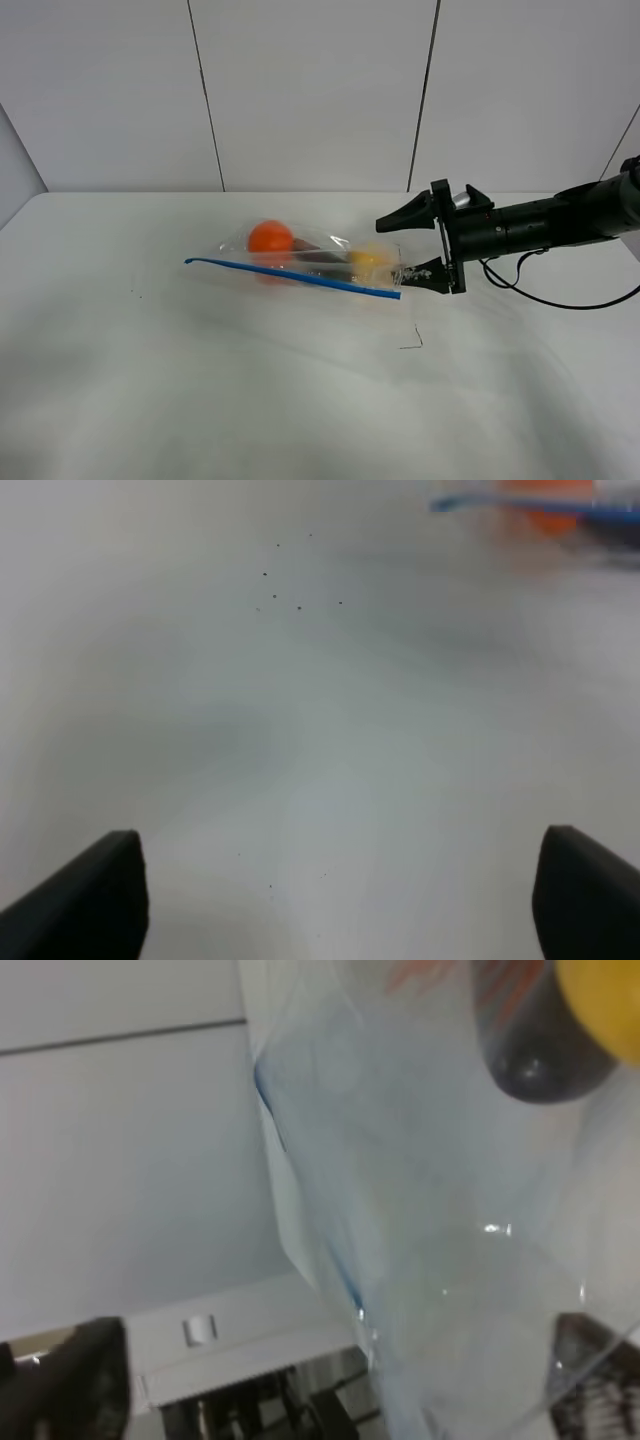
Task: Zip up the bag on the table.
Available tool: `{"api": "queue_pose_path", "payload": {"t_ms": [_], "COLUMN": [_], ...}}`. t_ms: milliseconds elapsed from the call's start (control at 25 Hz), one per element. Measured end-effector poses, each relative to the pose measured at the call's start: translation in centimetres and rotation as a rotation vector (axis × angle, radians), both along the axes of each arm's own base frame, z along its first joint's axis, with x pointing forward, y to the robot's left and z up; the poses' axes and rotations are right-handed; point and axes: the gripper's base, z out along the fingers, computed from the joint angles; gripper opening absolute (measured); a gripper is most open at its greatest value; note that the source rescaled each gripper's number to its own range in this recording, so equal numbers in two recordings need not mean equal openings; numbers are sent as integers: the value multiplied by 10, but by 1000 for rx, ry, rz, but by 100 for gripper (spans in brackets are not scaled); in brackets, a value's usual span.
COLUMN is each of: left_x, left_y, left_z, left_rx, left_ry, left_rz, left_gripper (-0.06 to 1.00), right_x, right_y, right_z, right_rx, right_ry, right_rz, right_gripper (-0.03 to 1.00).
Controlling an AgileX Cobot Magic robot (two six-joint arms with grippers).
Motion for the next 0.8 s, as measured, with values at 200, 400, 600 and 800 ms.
{"api": "queue_pose_path", "payload": {"t_ms": [200, 400, 600, 800], "left_x": [0, 0, 0, 0], "left_y": [0, 0, 0, 0], "left_z": [0, 0, 0, 0], "left_rx": [0, 0, 0, 0], "left_ry": [0, 0, 0, 0], "left_rz": [0, 0, 0, 0], "left_gripper": [100, 100, 100, 100], "right_x": [14, 41, 61, 70], "right_y": [-6, -25, -34, -45], "right_z": [13, 41, 70, 87], "right_rx": [-160, -524, -953, -1069], "right_ry": [-14, -47, -125, -155], "right_rz": [119, 206, 261, 212], "right_gripper": [100, 100, 100, 100]}}
